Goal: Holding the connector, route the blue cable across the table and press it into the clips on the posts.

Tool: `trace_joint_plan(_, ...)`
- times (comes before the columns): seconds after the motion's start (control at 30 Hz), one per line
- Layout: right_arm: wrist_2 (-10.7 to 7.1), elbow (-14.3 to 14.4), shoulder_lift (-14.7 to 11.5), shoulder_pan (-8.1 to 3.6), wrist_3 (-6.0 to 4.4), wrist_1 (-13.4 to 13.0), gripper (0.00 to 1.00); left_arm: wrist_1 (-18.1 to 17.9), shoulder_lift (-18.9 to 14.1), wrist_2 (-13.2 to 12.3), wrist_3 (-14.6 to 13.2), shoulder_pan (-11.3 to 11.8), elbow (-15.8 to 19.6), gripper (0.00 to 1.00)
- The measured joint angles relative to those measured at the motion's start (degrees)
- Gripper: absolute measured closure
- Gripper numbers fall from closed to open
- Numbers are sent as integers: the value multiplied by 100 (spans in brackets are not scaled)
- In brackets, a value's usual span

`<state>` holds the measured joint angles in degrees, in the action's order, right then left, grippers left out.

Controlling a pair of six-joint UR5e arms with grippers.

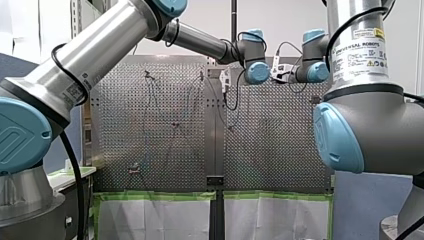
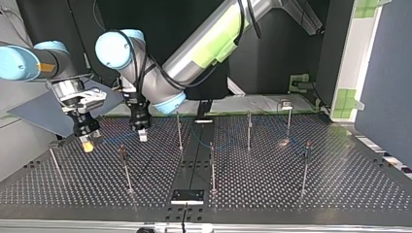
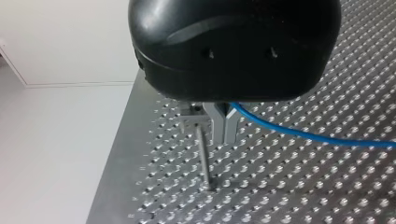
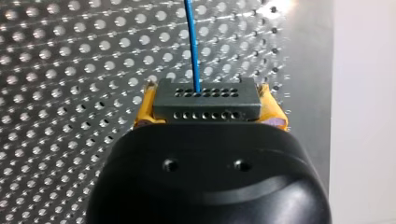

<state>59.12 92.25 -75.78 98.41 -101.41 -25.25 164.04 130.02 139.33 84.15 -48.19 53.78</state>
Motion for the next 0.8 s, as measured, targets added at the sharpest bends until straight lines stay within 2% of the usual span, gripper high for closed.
trace_joint_plan(0.2, -20, -1, -3, -29, -165, -83, 100, -10, 0, -38, -211, 66, -42, 99)
trace_joint_plan(0.47, -85, -5, -4, -68, -302, -223, 100, -15, 6, -266, -292, 169, -52, 99)
trace_joint_plan(0.8, -321, -23, -4, -105, -532, -484, 100, -20, 16, -576, -380, 394, -76, 99)
